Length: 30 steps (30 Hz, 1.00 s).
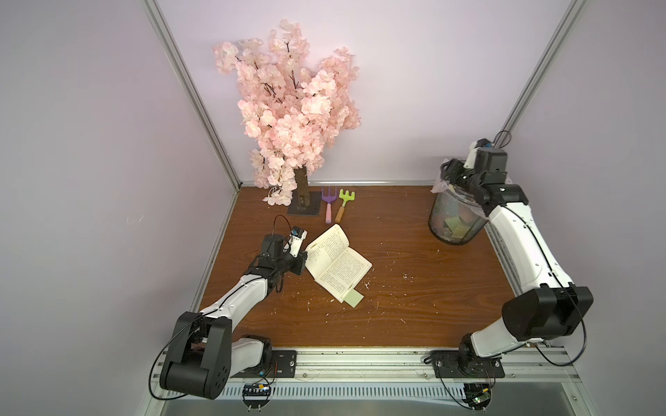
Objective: Peel off the used sticky note
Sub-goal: Turn the page of the book at the center of the board.
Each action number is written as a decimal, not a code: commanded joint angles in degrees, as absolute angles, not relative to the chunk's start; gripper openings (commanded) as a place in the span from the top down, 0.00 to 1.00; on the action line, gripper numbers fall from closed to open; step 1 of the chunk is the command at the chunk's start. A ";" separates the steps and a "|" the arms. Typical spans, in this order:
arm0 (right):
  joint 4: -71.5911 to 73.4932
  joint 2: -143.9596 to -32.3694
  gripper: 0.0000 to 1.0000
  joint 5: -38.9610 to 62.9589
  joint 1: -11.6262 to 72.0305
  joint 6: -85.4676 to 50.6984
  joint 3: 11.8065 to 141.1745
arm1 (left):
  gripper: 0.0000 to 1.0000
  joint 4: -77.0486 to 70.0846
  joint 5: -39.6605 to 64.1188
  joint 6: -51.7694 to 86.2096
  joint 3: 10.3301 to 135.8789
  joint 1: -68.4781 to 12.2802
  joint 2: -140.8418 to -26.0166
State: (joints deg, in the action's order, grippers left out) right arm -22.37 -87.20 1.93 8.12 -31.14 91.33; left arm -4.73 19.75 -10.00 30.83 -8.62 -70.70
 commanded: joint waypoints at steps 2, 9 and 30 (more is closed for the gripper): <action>-10.61 -79.71 0.41 6.64 21.13 -37.94 74.67 | 0.98 -4.13 18.49 -11.14 29.80 -9.26 -69.84; 10.36 -78.58 0.39 9.02 40.20 -51.29 49.55 | 0.98 -3.55 17.95 -11.08 29.97 -9.48 -68.77; 36.86 -99.57 0.33 15.33 55.10 -66.77 42.12 | 0.98 -4.13 11.52 -9.64 29.42 -9.23 -67.82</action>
State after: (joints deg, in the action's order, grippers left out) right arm 33.95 -99.02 14.92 55.42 -65.06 41.54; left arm -4.73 13.19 -10.22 30.15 -9.04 -68.23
